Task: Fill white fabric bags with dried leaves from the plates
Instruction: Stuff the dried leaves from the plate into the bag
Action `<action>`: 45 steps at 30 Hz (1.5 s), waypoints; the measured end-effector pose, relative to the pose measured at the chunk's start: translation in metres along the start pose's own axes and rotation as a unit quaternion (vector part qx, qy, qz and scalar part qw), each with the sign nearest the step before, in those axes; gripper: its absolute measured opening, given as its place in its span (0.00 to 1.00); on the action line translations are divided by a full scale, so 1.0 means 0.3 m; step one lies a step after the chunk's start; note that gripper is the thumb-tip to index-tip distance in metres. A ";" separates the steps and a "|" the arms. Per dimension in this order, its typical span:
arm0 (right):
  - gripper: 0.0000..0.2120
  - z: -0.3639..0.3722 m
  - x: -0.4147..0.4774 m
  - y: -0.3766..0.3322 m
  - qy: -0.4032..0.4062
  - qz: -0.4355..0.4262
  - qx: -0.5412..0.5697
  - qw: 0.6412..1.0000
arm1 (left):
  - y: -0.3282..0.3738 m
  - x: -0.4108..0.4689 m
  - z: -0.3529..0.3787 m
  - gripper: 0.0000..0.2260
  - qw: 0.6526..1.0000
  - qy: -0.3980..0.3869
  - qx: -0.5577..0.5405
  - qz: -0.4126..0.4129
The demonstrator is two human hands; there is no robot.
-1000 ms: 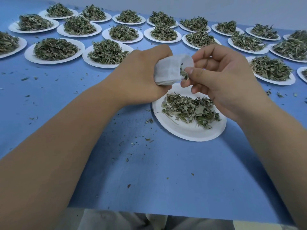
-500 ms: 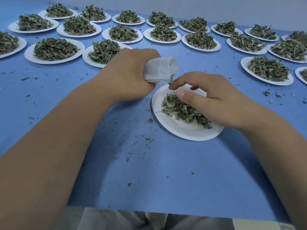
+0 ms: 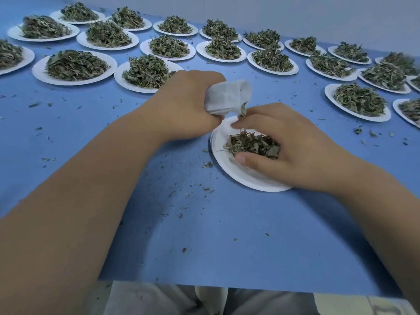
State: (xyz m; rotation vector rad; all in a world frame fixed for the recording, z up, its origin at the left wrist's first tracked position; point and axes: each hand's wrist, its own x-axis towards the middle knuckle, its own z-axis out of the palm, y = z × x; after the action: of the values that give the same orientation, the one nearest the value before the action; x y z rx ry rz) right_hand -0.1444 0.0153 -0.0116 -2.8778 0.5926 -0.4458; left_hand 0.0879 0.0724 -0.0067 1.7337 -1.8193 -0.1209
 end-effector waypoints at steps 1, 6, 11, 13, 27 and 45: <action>0.25 -0.008 -0.013 0.005 0.001 0.020 -0.011 1.000 | 0.000 -0.001 -0.003 0.06 1.000 0.001 0.001 0.001; 0.33 0.019 -0.051 0.020 -0.102 0.093 0.048 0.989 | 0.017 -0.008 0.024 0.07 1.000 -0.010 -0.003 0.000; 0.36 0.033 -0.002 0.024 -0.078 0.097 0.079 0.989 | 0.009 -0.001 0.058 0.05 1.000 -0.007 -0.002 -0.021; 0.33 0.044 0.019 0.013 -0.070 0.094 0.077 0.990 | 0.001 0.007 0.058 0.06 1.000 0.006 0.004 -0.028; 0.28 0.062 0.020 -0.013 -0.036 0.084 -0.003 0.996 | -0.005 0.025 0.102 0.05 0.998 0.039 0.035 -0.042; 0.06 -0.047 0.074 0.055 0.113 0.139 0.196 0.964 | -0.040 0.009 0.021 0.13 0.995 0.051 0.085 -0.009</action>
State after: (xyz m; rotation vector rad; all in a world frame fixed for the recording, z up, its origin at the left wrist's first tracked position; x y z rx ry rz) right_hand -0.1354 -0.0101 0.0038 -2.3434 0.8246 -0.7546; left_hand 0.0955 0.0660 -0.0165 1.8370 -1.7846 0.1178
